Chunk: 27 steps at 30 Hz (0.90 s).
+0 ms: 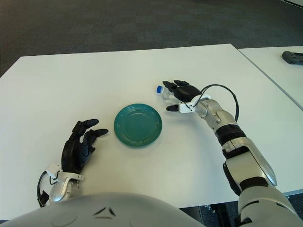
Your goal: Put the bottle into the plate.
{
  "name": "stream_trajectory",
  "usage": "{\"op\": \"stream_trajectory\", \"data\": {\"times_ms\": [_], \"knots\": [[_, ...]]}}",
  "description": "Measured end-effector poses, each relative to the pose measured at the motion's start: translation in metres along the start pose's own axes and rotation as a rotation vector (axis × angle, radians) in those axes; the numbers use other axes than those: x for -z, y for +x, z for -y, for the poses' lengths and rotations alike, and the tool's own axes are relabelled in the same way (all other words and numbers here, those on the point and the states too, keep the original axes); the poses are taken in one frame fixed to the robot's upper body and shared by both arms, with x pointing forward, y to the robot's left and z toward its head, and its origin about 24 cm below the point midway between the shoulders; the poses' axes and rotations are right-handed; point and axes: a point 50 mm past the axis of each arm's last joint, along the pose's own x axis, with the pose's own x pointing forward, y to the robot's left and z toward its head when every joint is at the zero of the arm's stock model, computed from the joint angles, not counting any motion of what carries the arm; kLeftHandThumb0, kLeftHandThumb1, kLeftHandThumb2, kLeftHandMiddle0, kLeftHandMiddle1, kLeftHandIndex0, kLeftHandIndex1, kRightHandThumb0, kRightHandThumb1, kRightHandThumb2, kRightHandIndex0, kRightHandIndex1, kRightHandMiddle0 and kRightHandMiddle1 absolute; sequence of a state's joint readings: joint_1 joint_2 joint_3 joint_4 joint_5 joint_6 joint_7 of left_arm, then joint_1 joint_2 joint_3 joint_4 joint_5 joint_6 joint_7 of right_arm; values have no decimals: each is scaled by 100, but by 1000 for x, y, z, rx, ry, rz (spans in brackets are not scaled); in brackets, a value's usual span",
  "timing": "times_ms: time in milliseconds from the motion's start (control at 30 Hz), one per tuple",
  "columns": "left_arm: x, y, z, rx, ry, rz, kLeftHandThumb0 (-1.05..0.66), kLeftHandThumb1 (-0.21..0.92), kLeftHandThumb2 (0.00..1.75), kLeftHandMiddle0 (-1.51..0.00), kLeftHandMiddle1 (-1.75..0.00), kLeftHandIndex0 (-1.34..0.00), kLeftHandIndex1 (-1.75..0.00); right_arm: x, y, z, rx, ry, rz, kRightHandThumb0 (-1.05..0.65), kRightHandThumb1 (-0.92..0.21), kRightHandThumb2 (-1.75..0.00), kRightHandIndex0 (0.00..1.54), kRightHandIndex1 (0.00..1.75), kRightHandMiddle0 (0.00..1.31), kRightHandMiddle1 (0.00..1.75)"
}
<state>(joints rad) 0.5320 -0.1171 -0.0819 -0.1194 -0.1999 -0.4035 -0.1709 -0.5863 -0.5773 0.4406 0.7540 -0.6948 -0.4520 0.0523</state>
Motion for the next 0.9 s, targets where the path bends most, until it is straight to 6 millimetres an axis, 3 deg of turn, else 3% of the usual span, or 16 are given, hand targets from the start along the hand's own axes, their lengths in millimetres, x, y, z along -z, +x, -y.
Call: {"op": "stream_trajectory", "data": {"times_ms": [767,833,900], "knots": [[-3,-11,4,0,10,-3,-86,92,62,-58,-107,-28,-117,1,4,-2,20,3,-15,-105,-92,-53,7,2,5,4],[-4,-12,4,0,7,-3,-86,92,62,-58,-107,-27,-117,1,4,-2,21,3,-14,-105,-92,-50,10,3,9,7],[-5,-12,5,2,5,1,-86,92,62,-58,-106,-27,-117,1,4,-2,23,4,-12,-105,-92,-48,14,2,5,23]]}}
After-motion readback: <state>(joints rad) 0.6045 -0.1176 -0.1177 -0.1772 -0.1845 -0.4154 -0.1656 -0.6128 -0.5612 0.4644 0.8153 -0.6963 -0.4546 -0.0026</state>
